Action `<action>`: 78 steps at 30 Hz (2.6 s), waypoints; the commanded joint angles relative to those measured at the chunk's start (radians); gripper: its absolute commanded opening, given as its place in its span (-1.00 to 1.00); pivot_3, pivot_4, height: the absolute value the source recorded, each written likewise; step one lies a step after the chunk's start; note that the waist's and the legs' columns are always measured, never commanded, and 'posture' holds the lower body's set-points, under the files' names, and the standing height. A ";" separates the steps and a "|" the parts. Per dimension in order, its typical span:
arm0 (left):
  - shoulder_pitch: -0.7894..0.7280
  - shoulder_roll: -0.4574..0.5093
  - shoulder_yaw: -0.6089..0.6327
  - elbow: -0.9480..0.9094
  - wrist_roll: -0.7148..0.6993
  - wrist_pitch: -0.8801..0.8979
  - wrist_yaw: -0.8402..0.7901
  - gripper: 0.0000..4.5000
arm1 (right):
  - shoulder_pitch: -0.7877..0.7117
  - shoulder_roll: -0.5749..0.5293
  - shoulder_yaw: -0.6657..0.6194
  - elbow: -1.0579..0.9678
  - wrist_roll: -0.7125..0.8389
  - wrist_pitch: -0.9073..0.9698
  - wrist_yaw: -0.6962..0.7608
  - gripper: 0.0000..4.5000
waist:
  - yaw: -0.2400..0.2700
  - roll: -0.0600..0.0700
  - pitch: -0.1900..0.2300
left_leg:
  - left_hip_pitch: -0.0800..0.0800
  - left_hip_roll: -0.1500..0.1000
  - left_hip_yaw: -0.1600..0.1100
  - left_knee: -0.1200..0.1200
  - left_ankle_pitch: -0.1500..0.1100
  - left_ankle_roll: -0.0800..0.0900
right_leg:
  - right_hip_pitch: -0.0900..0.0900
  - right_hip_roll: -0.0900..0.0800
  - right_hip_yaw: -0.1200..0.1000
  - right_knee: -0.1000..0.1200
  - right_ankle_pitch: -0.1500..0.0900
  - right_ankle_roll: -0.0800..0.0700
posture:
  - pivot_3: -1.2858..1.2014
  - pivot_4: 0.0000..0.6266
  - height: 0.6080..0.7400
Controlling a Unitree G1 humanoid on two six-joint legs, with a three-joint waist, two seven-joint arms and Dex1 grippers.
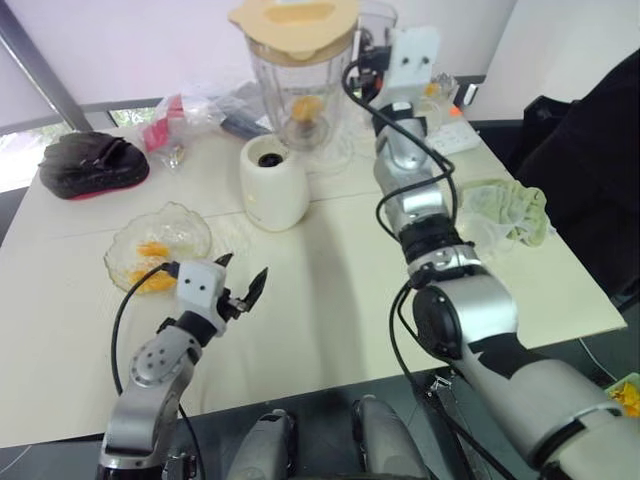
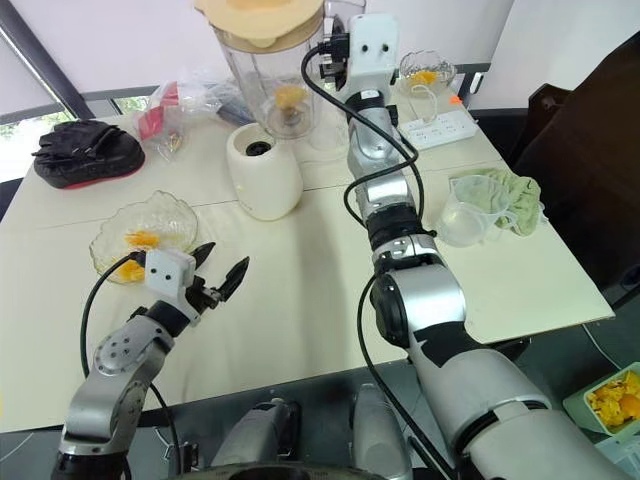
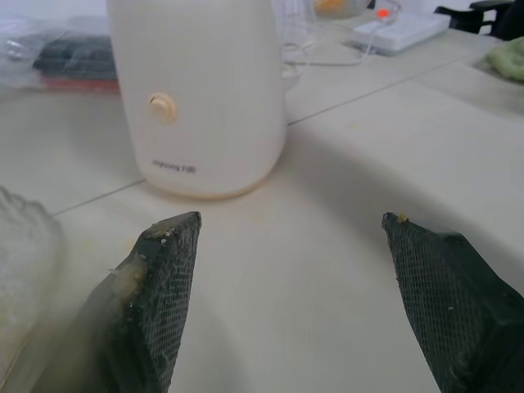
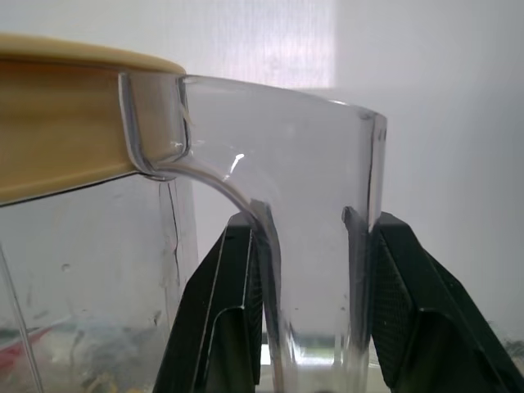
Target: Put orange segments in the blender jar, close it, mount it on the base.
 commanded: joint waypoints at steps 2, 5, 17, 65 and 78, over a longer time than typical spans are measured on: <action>-0.026 0.005 -0.001 0.013 -0.009 -0.022 -0.023 0.62 | 0.128 -0.029 0.041 -0.426 0.036 0.238 0.065 -0.34 | 0.001 0.000 0.000 | 0.000 0.000 0.000 0.000 0.000 0.000 | 0.000 0.000 0.000 0.000 0.000 0.000 | 0.03 -0.52 1.00; -0.028 0.009 0.003 0.019 -0.011 -0.022 -0.034 0.62 | 0.227 -0.045 0.061 -0.614 0.054 0.414 0.102 -0.34 | 0.002 0.000 0.000 | 0.000 0.000 0.000 0.000 0.000 0.000 | 0.000 0.000 0.000 0.001 0.000 0.000 | 0.03 -0.52 1.00; -0.002 0.032 0.029 0.002 -0.023 0.000 -0.059 0.62 | 0.700 0.036 0.126 -1.086 0.064 0.522 0.082 -0.34 | 0.025 0.000 0.000 | 0.000 0.000 0.001 0.001 0.000 0.000 | -0.001 0.000 0.001 0.001 0.000 0.000 | 0.03 -0.52 1.00; -0.010 0.060 -0.006 0.002 -0.026 0.020 -0.079 0.64 | 1.004 -0.030 0.189 -0.893 -0.019 0.277 0.135 0.98 | 0.029 -0.001 -0.001 | 0.017 0.001 0.001 -0.002 -0.003 0.005 | 0.016 0.002 0.001 -0.003 0.000 0.000 | 0.03 -0.52 1.00; -0.021 0.059 -0.012 0.017 -0.025 0.014 -0.081 0.64 | 1.041 -0.068 0.178 -1.046 -0.020 0.419 0.150 0.98 | 0.031 -0.001 -0.001 | 0.017 0.001 0.000 -0.003 -0.003 0.005 | 0.017 0.002 0.001 -0.006 0.000 0.000 | 0.03 -0.52 1.00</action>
